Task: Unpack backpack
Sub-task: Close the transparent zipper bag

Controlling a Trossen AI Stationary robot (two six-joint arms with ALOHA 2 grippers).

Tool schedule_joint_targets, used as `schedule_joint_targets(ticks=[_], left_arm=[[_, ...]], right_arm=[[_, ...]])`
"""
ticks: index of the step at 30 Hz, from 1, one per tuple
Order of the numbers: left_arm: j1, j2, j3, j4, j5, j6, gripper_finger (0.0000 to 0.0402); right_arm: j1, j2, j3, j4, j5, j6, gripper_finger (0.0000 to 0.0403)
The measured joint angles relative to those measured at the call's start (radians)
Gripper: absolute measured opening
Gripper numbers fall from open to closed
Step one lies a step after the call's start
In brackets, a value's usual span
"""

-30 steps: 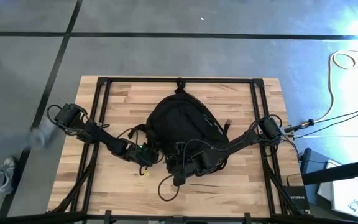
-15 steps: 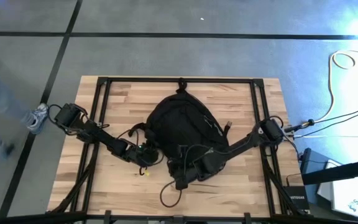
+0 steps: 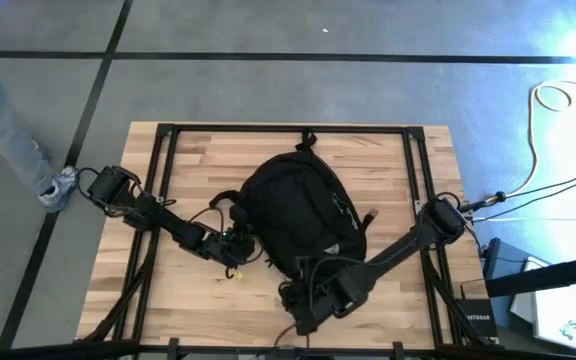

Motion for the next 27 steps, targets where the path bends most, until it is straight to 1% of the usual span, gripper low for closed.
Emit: schedule_joint_targets(ticks=[9, 13, 16, 19, 23, 25, 27], left_arm=[[0.000, 0.000, 0.000, -0.011, 0.000, -0.017, 0.0008], [0.000, 0.000, 0.001, -0.037, -0.005, -0.052, 0.0008], [-0.026, 0.000, 0.001, -0.037, -0.041, -0.055, 0.0008], [-0.044, 0.000, 0.000, -0.039, -0.063, -0.055, 0.0008], [-0.049, 0.000, 0.000, -0.043, -0.063, -0.064, 0.0008], [-0.050, 0.000, 0.000, -0.043, -0.059, -0.069, 0.0008], [-0.050, 0.000, 0.000, -0.042, -0.056, -0.070, 0.0008]], right_arm=[[0.047, -0.003, 0.000, -0.115, 0.000, 0.083, 0.0000], [0.067, -0.008, 0.000, -0.222, -0.004, 0.183, 0.0000], [0.088, -0.013, -0.002, -0.311, -0.014, 0.242, 0.0000], [0.112, -0.043, -0.040, -0.317, -0.007, 0.278, 0.0000], [0.168, -0.136, -0.112, -0.248, 0.121, 0.296, 0.0000], [0.194, -0.190, -0.161, -0.249, 0.167, 0.365, 0.0000], [0.212, -0.243, -0.228, -0.254, 0.186, 0.450, 0.0000]])
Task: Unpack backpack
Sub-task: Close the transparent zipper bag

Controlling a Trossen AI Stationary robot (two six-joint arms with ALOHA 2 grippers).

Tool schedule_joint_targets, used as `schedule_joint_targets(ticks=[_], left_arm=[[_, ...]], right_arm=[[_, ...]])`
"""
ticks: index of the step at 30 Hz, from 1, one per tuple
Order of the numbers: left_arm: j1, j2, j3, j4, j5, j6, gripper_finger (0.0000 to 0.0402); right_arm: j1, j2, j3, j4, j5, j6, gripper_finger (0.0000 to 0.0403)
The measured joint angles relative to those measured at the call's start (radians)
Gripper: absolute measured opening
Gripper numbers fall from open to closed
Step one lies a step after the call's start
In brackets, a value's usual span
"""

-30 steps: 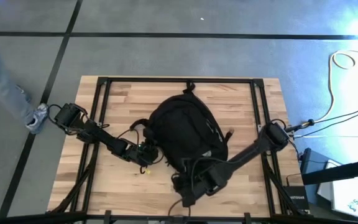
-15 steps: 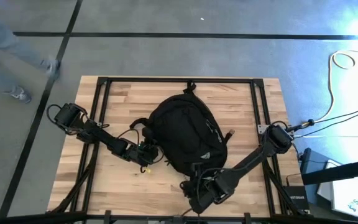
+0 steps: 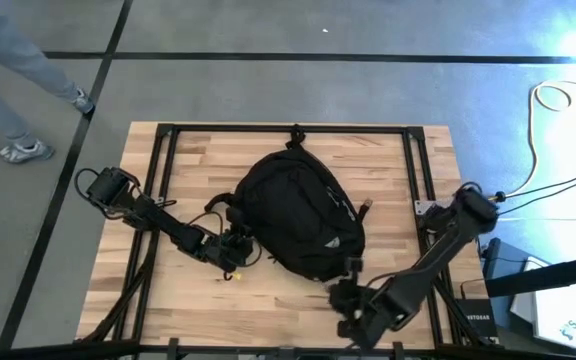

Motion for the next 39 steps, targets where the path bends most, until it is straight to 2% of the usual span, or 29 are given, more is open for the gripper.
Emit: schedule_joint_targets(ticks=[3, 11, 19, 23, 29, 35, 39], left_arm=[[0.000, 0.000, 0.000, 0.000, 0.001, -0.002, 0.0008], [0.000, 0.000, 0.000, 0.003, 0.005, 0.002, 0.0008], [-0.001, 0.000, 0.000, 0.003, 0.006, 0.000, 0.0008], [-0.001, 0.000, 0.000, 0.004, 0.008, 0.004, 0.0008], [-0.001, 0.000, 0.000, 0.006, 0.016, 0.016, 0.0008], [-0.001, 0.000, 0.000, 0.007, 0.020, 0.019, 0.0008], [-0.001, 0.000, 0.000, 0.008, 0.021, 0.020, 0.0008]], right_arm=[[0.035, -0.080, -0.133, 0.071, 0.036, 0.092, 0.0000], [0.107, -0.326, -0.527, 0.412, 0.120, 0.258, 0.0000], [0.113, -0.562, -0.763, 0.432, 0.133, 0.428, 0.0000], [0.113, -0.663, -0.805, 0.323, 0.133, 0.494, 0.0000], [0.113, -0.764, -0.805, 0.043, 0.174, 0.662, 0.0000], [0.081, -0.770, -0.805, -0.151, 0.195, 0.825, 0.0000], [0.016, -0.761, -0.805, -0.202, 0.202, 0.836, 0.0000]])
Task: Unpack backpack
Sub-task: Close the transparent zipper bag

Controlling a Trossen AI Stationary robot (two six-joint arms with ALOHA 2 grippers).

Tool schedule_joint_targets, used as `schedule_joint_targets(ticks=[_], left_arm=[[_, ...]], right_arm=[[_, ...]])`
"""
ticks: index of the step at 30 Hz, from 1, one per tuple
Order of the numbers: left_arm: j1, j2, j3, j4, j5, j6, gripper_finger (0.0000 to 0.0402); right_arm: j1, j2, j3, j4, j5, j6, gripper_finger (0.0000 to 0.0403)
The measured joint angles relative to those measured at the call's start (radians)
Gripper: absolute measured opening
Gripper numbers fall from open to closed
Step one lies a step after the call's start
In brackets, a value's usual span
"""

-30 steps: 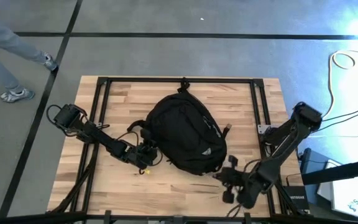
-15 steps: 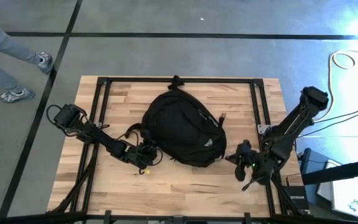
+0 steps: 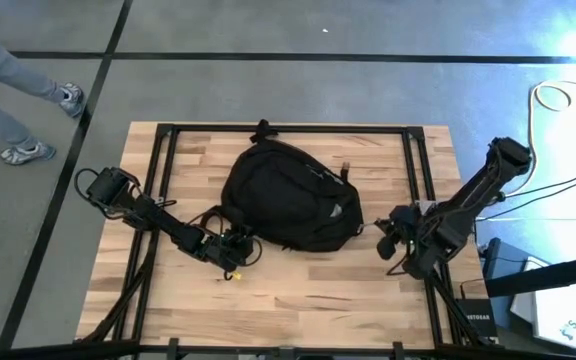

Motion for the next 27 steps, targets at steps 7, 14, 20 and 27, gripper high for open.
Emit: schedule_joint_targets(ticks=[7, 14, 20, 27], left_arm=[[0.000, -0.005, -0.006, 0.071, 0.005, -0.018, 0.0016], [-0.021, -0.096, 0.001, 0.158, 0.044, 0.057, 0.0125], [-0.054, -0.154, 0.006, 0.480, 0.176, 0.196, 0.0254], [-0.051, -0.144, 0.080, 0.565, 0.326, 0.259, 0.0332]], right_arm=[[-0.096, 0.000, -0.001, 0.090, 0.011, -0.136, 0.0000], [-0.109, 0.000, -0.001, 0.169, 0.016, -0.196, 0.0000], [-0.108, 0.006, -0.001, 0.249, 0.028, -0.263, 0.0000], [-0.108, 0.057, -0.001, 0.373, 0.053, -0.354, 0.0000]])
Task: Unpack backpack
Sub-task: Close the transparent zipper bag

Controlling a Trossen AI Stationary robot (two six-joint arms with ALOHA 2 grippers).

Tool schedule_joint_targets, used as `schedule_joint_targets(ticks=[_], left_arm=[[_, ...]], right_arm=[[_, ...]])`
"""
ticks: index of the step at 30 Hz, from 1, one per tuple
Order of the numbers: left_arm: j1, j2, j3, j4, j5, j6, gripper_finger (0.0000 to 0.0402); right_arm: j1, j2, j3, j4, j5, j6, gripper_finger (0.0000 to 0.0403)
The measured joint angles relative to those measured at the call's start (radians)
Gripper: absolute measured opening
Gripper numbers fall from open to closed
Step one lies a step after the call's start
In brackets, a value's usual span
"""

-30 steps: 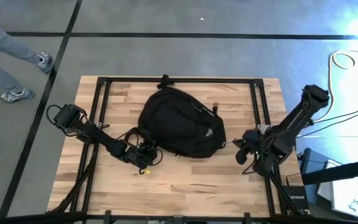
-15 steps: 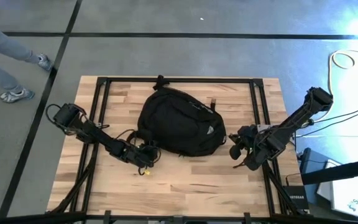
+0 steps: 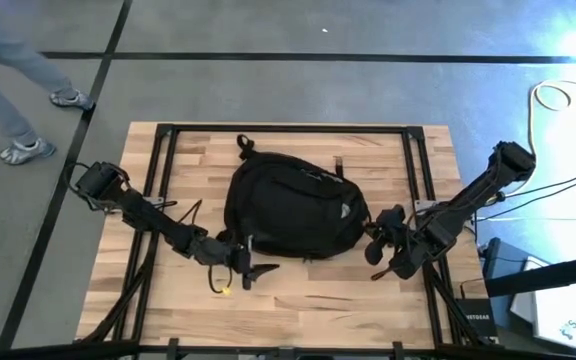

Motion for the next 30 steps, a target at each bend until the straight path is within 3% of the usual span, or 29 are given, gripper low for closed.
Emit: schedule_joint_targets(ticks=[6, 9, 15, 21, 27, 30], left_arm=[[0.000, 0.118, 0.167, -0.091, 0.082, 0.091, 0.0335], [-0.017, 0.213, 0.263, -0.172, 0.040, 0.144, 0.0336], [-0.048, 0.341, 0.393, -0.168, -0.012, 0.197, 0.0336], [-0.056, 0.414, 0.430, -0.176, -0.201, 0.316, 0.0336], [-0.031, 0.426, 0.431, -0.194, -0.417, 0.257, 0.0336], [-0.020, 0.425, 0.433, -0.260, -0.535, 0.235, 0.0336]], right_arm=[[-0.013, 0.055, 0.000, 0.165, 0.004, -0.076, 0.0000], [-0.052, 0.098, 0.000, 0.319, -0.016, -0.199, 0.0000], [-0.160, 0.214, 0.047, 0.549, -0.124, -0.440, 0.0000], [-0.251, 0.352, 0.181, 0.579, -0.219, -0.607, 0.0000], [-0.304, 0.471, 0.335, 0.629, -0.323, -0.763, 0.0000], [-0.314, 0.518, 0.410, 0.595, -0.324, -0.821, 0.0000]])
